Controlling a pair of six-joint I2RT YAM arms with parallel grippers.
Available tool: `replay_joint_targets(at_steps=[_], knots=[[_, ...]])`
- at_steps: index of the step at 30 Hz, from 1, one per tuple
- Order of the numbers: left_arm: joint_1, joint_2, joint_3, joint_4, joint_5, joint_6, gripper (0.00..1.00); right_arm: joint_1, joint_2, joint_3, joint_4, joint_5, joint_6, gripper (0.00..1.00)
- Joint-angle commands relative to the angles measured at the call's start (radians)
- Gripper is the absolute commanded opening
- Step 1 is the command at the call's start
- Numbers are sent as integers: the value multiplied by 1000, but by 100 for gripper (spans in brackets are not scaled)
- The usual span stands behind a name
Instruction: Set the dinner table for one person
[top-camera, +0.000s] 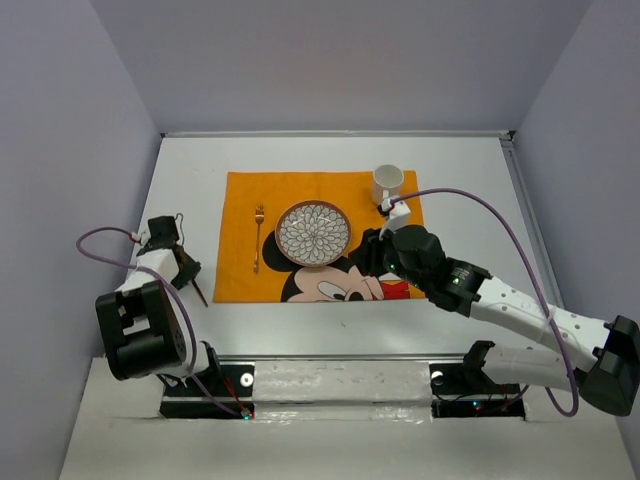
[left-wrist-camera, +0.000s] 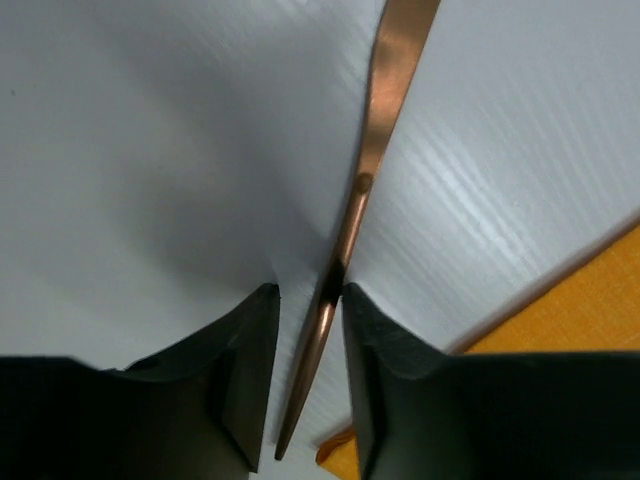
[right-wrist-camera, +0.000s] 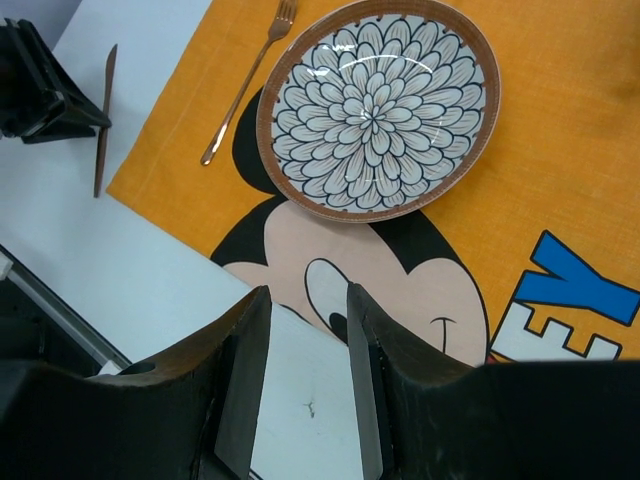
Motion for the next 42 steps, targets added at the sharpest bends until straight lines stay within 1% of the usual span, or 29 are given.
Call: replay_joint_targets(at_steps=[1,2,7,10,11,14,21,25,26,29,30,31,32,33,35,36,38,39,40,42], knots=[[4,27,-10,57,52,38,37,-8,-9,-10,60,-14,4,42],[4,34,-14,60,60,40,34,-8,-7,-10,61,-13,5,42],[-6,62,-21,72,74,44,30,-8,-9,-15,64,1,7,42],[-13,94,-12,65,72,51,19,-8,-7,-18,67,6,7,42],[-14,96,-12,65,69,52,11,-8,-7,-20,66,10,7,42],[-13,65,-7,65,55,52,0,-8,-15,-26,67,35,5,42],[-16,-62,20,54,20,78,0,-18,-39,-37,67,45,9,41],[-63,-188,68,16,-35,86,0,-18,-49,-38,67,53,12,41],[-101,-209,81,6,-76,93,0,-18,-49,-38,67,58,13,41],[-170,-277,166,-33,-124,107,0,-18,-52,-38,67,64,15,41],[-230,-289,196,-46,-149,110,0,-18,-55,-38,66,68,15,41],[-267,-300,263,-82,-193,103,0,-18,-61,-35,67,78,16,41],[-373,-300,294,-98,-212,72,0,-18,-65,-29,66,82,13,41],[-425,-293,346,-118,-219,51,0,-27,-70,-20,57,88,13,41],[-518,-268,390,-127,-210,8,0,-27,-87,0,44,104,10,41],[-605,-251,414,-129,-212,-8,0,-27,-107,19,37,111,16,41],[-693,-199,471,-123,-232,-46,0,-27,-139,35,-8,156,24,41],[-733,-181,488,-112,-238,-55,0,-27,-151,45,-25,177,22,41],[-809,-141,511,-80,-238,-81,0,-27,-162,58,-64,199,22,41],[-874,-95,525,-31,-226,-104,0,-36,-197,72,-101,262,13,41]])
